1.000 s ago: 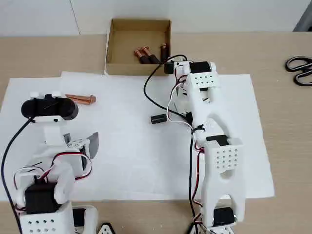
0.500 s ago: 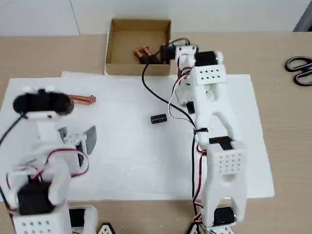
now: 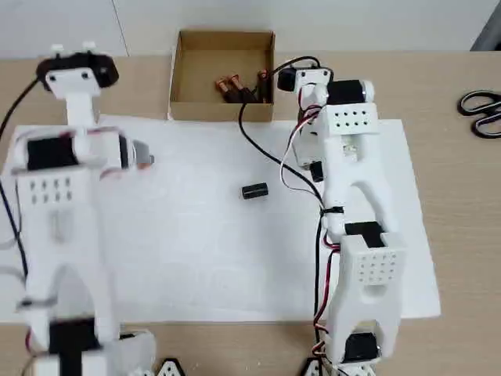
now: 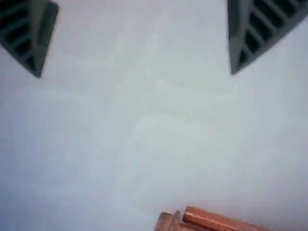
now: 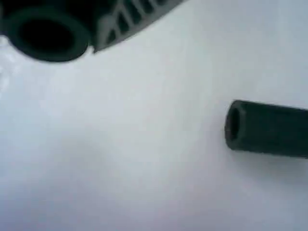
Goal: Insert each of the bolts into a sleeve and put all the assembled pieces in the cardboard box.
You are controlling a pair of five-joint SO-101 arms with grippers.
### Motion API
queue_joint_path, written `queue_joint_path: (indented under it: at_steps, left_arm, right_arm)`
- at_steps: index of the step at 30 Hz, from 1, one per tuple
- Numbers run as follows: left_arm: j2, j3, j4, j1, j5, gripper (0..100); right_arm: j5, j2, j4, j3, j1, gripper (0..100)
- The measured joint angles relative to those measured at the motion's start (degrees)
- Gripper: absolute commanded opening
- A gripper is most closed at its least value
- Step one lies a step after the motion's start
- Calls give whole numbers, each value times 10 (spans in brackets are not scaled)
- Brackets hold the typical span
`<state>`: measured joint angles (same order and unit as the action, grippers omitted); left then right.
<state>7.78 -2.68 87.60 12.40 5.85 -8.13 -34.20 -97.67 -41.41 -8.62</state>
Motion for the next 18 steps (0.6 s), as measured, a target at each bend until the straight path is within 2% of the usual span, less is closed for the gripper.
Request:
queue_joint_path:
  at_steps: [5, 11, 18]
  left_arm:
    - [-128, -79, 0, 41, 88, 236]
    - [-230, -141, 0, 50, 119, 235]
    - [-295, -150, -8, 50, 258, 235]
  right_arm:
    - [0, 0, -2, 0, 1, 57]
    - [0, 0, -2, 0, 0, 57]
    - [0, 0, -2, 31, 0, 57]
